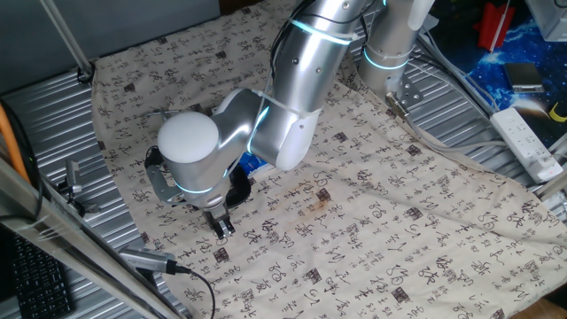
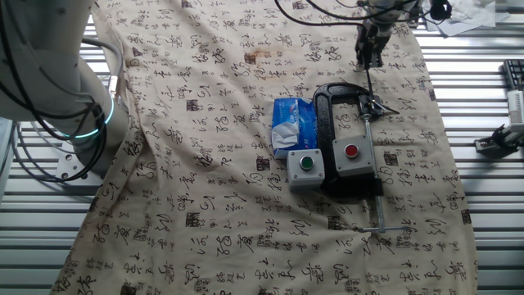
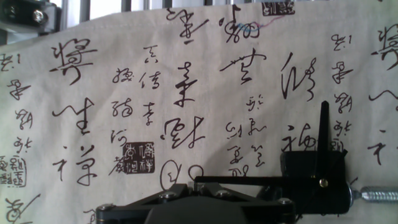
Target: Turn the hands of a clock
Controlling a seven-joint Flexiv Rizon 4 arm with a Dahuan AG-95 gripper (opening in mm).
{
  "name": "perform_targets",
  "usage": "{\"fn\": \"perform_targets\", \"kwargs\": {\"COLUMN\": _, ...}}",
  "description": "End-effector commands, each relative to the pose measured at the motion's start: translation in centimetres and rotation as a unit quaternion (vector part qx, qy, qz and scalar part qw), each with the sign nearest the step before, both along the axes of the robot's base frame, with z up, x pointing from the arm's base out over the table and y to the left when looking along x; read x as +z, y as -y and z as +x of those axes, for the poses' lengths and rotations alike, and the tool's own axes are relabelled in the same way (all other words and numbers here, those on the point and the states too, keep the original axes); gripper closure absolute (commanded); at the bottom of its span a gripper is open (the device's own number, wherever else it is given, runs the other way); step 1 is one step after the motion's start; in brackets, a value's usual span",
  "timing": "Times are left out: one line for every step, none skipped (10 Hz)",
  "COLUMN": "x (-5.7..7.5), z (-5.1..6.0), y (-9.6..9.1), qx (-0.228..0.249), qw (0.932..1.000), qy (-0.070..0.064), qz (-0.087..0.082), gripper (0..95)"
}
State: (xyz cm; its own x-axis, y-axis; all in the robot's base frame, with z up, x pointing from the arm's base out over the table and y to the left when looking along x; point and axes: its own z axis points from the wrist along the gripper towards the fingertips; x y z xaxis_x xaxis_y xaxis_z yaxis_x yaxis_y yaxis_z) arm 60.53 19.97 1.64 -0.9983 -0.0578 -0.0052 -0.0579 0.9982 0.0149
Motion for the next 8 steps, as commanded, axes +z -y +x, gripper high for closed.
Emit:
{"fn": "perform_targets", "kwargs": {"x": -0.04, "z": 0.04, "y": 0.04, "qx": 0.002, "qw": 1.0, "qy": 0.0, "qz": -0.001, "gripper": 95.0}}
{"fn": "perform_targets", "kwargs": {"x": -0.1, "z": 0.08, "y": 0.06, "qx": 0.003, "qw": 1.0, "qy": 0.001, "qz": -0.001, "gripper": 95.0}}
{"fn": "perform_targets", "kwargs": {"x": -0.14, "z": 0.14, "y": 0.06, "qx": 0.003, "qw": 1.0, "qy": 0.002, "qz": -0.002, "gripper": 95.0}}
{"fn": "perform_targets", "kwargs": {"x": -0.15, "z": 0.2, "y": 0.05, "qx": 0.003, "qw": 1.0, "qy": 0.003, "qz": -0.001, "gripper": 95.0}}
{"fn": "perform_targets", "kwargs": {"x": -0.15, "z": 0.23, "y": 0.05, "qx": 0.003, "qw": 1.0, "qy": 0.003, "qz": -0.001, "gripper": 95.0}}
{"fn": "perform_targets", "kwargs": {"x": -0.12, "z": 0.37, "y": 0.01, "qx": 0.003, "qw": 1.0, "qy": 0.003, "qz": -0.002, "gripper": 95.0}}
{"fn": "perform_targets", "kwargs": {"x": -0.1, "z": 0.48, "y": -0.01, "qx": 0.003, "qw": 1.0, "qy": 0.003, "qz": -0.002, "gripper": 95.0}}
{"fn": "perform_targets", "kwargs": {"x": -0.08, "z": 0.59, "y": -0.04, "qx": 0.003, "qw": 1.0, "qy": 0.003, "qz": -0.002, "gripper": 95.0}}
